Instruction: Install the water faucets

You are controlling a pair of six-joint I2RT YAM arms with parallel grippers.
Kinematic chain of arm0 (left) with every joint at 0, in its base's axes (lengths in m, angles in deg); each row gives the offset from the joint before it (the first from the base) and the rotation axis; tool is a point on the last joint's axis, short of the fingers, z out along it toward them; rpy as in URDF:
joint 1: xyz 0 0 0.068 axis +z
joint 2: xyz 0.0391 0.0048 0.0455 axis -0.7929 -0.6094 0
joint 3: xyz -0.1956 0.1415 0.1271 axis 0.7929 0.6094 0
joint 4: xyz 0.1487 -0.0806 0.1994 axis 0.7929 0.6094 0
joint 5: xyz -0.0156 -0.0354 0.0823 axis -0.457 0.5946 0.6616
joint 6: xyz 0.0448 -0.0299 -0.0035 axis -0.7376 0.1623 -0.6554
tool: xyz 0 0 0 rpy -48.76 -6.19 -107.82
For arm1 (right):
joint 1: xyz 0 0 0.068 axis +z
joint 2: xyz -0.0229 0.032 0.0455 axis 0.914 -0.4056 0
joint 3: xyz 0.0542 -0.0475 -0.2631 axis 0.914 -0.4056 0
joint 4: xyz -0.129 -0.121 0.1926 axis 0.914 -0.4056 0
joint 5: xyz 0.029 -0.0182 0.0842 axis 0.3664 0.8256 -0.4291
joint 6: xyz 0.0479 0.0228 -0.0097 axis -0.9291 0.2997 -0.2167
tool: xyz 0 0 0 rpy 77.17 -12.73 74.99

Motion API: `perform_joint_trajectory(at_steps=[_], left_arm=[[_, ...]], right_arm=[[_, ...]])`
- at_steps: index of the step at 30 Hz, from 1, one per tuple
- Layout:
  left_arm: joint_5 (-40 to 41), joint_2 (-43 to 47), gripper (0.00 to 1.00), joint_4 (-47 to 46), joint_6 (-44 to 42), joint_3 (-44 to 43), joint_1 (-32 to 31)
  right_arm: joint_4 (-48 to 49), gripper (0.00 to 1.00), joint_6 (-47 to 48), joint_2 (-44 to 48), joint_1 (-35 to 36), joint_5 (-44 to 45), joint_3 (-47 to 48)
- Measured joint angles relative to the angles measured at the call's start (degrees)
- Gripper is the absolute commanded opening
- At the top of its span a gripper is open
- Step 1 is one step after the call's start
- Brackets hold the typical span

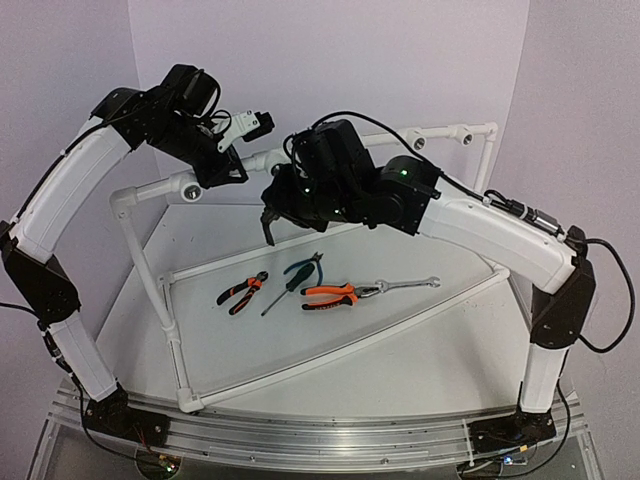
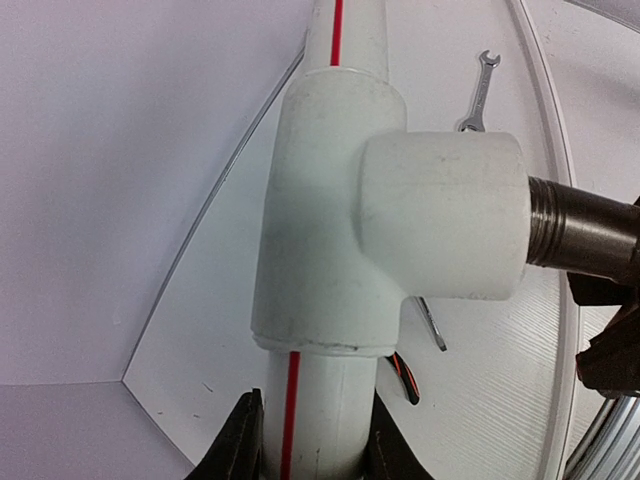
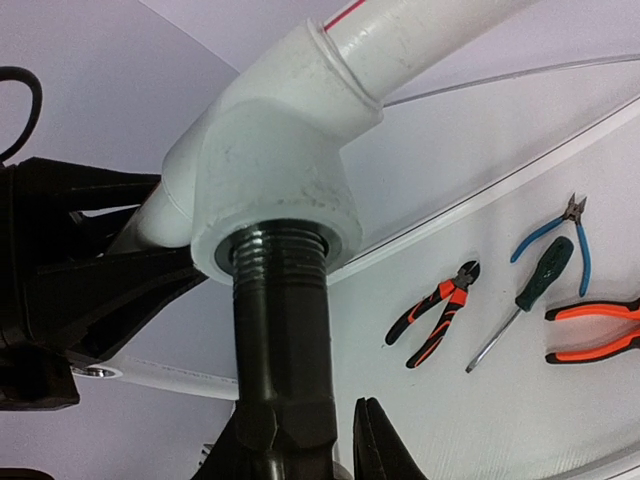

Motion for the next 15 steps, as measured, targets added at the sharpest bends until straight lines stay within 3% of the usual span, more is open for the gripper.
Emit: perform_joint_trajectory(at_steps=[15], left_arm=[[-0.21,0.67,0.00,-1.35,-0.10,1.32,0.00]], right_arm=[[11.86,0.00,-13.00,5.99,-4.00,-13.34,-12.01]])
